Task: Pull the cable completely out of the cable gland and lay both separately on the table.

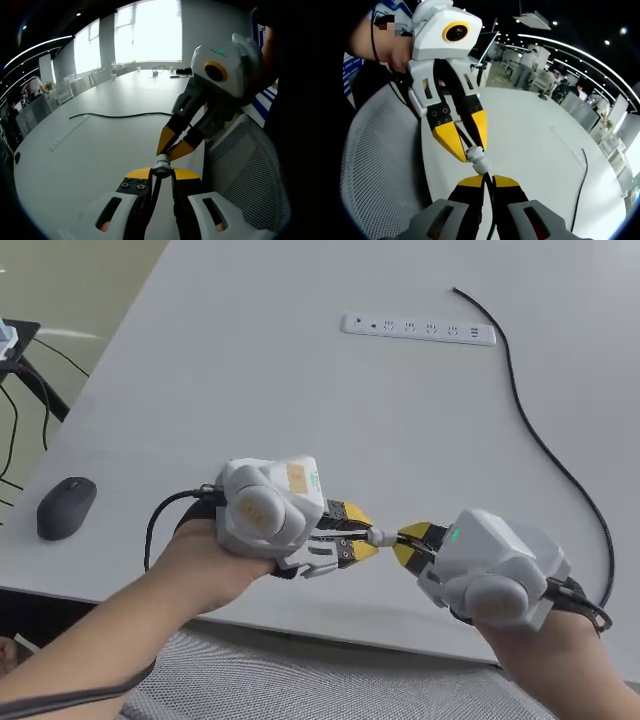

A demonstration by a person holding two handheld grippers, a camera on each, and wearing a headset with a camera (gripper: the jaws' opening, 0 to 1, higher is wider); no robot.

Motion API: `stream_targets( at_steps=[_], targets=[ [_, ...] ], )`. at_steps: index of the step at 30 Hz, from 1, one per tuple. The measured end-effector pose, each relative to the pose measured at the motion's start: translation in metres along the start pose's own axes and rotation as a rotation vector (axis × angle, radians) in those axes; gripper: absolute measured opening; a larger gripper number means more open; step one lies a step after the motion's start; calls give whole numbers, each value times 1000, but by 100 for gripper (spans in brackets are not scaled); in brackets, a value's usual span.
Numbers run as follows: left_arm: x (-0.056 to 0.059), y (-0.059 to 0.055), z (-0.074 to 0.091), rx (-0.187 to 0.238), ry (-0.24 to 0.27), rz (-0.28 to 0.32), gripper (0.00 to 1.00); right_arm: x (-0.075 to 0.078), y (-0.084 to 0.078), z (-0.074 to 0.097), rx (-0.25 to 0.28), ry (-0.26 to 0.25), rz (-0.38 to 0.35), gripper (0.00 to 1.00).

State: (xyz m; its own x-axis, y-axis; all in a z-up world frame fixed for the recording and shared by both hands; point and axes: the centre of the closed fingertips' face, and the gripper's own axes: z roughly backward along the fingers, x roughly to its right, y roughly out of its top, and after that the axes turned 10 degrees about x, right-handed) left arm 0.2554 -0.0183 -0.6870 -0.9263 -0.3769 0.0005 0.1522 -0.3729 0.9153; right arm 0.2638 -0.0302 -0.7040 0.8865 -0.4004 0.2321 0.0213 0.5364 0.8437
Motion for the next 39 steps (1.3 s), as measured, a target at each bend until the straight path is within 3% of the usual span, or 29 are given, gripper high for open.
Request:
stream_targets(
  at_steps=[14,30,39],
  targets=[
    [-5,5,4,27,9,3,15,12,-10,1,-19,-40,-96,0],
    [-10,7,10,48,17,10,15,25,-31,4,-40,-110,-312,0],
    [-13,9,12,51,31,8,15,31,-56,7,-82,-160,-466,0]
  ],
)
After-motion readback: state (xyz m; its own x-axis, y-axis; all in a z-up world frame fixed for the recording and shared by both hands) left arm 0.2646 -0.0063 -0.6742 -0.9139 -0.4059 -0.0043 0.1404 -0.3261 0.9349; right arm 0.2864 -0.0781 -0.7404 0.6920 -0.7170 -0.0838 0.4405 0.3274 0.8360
